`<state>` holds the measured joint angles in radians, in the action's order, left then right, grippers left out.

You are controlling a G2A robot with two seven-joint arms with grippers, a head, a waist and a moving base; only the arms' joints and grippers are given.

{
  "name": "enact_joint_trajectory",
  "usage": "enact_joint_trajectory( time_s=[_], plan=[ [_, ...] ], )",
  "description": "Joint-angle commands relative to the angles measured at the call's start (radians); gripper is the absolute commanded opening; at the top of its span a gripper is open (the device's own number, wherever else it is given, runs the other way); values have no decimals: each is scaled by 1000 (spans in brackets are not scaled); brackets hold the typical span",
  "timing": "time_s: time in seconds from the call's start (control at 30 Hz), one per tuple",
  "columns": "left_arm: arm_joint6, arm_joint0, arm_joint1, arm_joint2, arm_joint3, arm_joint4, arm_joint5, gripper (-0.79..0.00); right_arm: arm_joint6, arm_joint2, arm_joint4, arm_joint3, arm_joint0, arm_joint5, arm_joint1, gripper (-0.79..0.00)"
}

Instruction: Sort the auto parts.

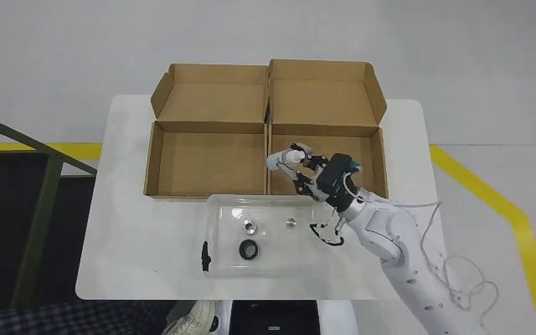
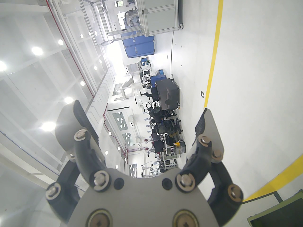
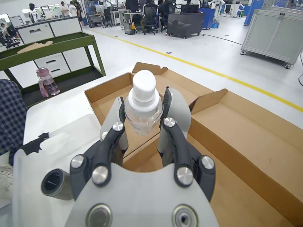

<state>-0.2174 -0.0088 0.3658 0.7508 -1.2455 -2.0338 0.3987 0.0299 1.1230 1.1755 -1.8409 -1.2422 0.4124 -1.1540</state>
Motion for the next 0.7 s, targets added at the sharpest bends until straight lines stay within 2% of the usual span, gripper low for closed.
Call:
enact_joint_trajectory(
  time_s=[0.0,0.23,0.67],
  plan=[
    [0,0,0,0,0,0,0,0,5,-10,3,11,5,-15,-3,-785],
    [0,0,0,0,0,0,0,0,105,-24,36,56,46,-73,-11,-785],
    [0,0,0,0,0,0,0,0,242,-62,39,131,121,-83,-27,-785]
  ],
)
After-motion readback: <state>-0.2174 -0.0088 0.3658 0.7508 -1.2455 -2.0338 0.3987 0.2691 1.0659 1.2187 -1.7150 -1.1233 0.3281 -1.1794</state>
